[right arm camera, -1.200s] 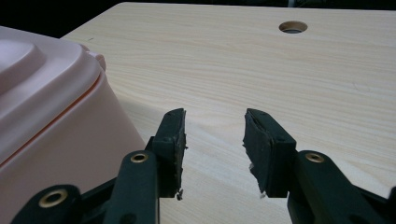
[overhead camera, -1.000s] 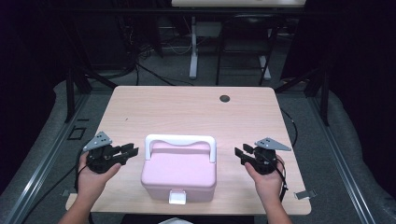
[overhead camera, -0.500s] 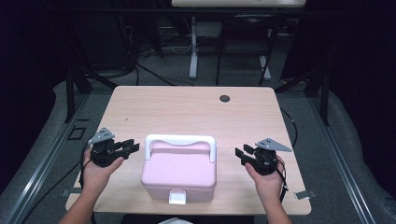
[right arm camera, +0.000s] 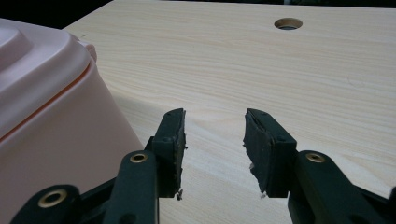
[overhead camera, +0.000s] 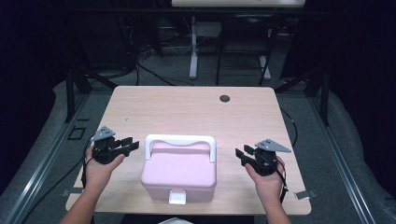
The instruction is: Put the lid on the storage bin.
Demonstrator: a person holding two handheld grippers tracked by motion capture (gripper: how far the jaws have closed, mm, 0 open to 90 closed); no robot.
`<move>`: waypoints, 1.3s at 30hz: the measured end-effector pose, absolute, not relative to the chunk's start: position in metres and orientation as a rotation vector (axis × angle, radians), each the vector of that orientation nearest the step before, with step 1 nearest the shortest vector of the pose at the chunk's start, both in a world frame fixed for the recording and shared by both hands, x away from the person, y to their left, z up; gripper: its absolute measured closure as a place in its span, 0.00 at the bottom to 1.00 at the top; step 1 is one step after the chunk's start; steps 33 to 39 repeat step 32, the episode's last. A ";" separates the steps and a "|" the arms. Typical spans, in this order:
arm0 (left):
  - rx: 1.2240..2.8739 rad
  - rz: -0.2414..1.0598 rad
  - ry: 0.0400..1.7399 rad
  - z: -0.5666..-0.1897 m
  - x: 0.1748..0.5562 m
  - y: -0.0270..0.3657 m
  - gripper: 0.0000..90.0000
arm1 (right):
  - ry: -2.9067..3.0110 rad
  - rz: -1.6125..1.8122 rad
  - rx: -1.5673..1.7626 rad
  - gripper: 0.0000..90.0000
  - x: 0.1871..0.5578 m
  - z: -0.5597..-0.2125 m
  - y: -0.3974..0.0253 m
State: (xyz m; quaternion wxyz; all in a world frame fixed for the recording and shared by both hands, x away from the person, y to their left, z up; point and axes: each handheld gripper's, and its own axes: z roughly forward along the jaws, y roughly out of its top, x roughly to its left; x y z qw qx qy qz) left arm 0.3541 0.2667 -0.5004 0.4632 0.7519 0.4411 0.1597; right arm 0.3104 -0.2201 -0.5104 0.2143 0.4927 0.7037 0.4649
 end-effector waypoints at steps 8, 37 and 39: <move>1.865 0.388 1.105 -0.512 0.352 0.267 0.63 | 1.941 1.291 1.372 0.64 0.309 -0.513 -0.221; 1.913 0.406 1.084 -0.528 0.346 0.273 0.57 | 1.925 1.220 1.311 0.60 0.305 -0.522 -0.217; 1.913 0.406 1.084 -0.528 0.346 0.273 0.57 | 1.925 1.220 1.311 0.60 0.305 -0.522 -0.217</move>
